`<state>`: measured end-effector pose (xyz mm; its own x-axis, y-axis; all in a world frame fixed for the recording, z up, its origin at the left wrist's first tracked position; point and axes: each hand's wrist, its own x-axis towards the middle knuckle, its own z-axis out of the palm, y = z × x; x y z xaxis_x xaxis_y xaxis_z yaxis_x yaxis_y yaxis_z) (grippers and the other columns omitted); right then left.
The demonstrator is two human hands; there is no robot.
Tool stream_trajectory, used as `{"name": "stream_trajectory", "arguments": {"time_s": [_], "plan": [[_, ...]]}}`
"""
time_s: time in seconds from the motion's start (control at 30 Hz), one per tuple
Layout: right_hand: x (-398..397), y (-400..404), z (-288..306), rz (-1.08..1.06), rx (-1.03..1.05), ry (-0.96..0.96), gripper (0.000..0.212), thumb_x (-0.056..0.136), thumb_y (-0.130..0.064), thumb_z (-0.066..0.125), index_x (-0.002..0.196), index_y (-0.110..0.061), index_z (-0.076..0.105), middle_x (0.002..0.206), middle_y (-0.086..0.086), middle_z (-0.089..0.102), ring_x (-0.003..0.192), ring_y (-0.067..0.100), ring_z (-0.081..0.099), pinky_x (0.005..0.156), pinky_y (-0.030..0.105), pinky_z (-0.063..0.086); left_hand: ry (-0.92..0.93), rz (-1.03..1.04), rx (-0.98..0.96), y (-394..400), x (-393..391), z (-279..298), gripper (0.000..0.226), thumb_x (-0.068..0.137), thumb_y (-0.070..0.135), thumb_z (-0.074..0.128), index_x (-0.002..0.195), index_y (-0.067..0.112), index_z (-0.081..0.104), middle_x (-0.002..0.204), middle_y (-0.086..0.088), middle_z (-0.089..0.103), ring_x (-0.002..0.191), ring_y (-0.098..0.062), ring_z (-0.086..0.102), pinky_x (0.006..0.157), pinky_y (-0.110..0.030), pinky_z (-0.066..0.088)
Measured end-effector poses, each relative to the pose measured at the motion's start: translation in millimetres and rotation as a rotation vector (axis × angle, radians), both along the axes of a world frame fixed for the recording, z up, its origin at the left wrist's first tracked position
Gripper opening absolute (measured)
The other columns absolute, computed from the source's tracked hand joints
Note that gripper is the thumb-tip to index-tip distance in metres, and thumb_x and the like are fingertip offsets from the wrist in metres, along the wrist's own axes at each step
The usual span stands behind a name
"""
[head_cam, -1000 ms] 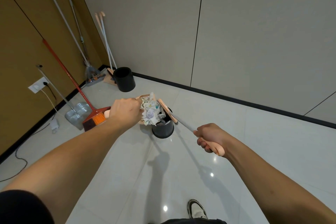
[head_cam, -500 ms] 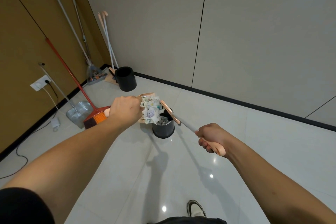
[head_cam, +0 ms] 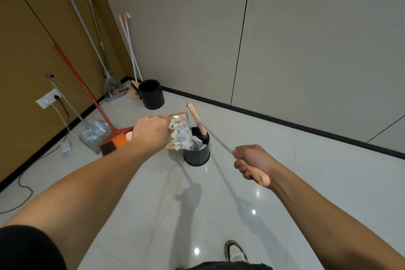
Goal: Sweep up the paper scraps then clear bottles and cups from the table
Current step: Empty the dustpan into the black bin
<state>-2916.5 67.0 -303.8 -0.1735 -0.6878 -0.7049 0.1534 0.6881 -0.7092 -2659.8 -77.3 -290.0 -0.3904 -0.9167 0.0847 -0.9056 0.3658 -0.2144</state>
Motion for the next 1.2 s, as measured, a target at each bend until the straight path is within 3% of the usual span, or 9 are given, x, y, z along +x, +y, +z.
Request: {"name": "stream_trajectory", "arguments": {"time_s": [0.1, 0.27, 0.43, 1.2], "plan": [[1, 5, 5, -0.028, -0.028, -0.123, 0.007, 0.094, -0.018, 0.056, 0.096, -0.012, 0.057, 0.064, 0.004, 0.048, 0.042, 0.012, 0.036, 0.037, 0.021, 0.030, 0.004, -0.001, -0.012, 0, 0, -3, 0.020, 0.089, 0.046, 0.058, 0.095, 0.028, 0.061, 0.070, 0.006, 0.058, 0.056, -0.012, 0.052, 0.052, -0.025, 0.049], [-1, 8, 9, -0.051, -0.019, -0.336, 0.018, 0.096, -0.022, 0.053, 0.111, -0.012, 0.054, 0.066, 0.002, 0.046, 0.042, 0.010, 0.035, 0.034, 0.018, 0.032, 0.015, -0.022, -0.036, -1, -2, -9, 0.020, 0.087, 0.047, 0.058, 0.090, 0.027, 0.060, 0.068, 0.006, 0.057, 0.055, -0.014, 0.053, 0.049, -0.024, 0.045], [2, 7, 0, -0.057, 0.012, -0.442, 0.017, 0.099, -0.023, 0.050, 0.109, -0.011, 0.049, 0.068, 0.003, 0.044, 0.039, 0.009, 0.036, 0.032, 0.016, 0.033, 0.038, 0.000, -0.031, -1, -5, -11, 0.017, 0.087, 0.044, 0.060, 0.086, 0.028, 0.058, 0.065, 0.007, 0.054, 0.052, -0.012, 0.051, 0.050, -0.025, 0.047], [2, 4, -11, -0.039, 0.024, -0.265, 0.009, 0.097, -0.019, 0.051, 0.103, -0.013, 0.053, 0.068, 0.003, 0.045, 0.044, 0.011, 0.033, 0.037, 0.018, 0.027, 0.033, 0.057, 0.021, -10, -11, -7, 0.020, 0.090, 0.043, 0.058, 0.101, 0.027, 0.060, 0.078, 0.004, 0.062, 0.058, -0.014, 0.054, 0.056, -0.028, 0.052]]}}
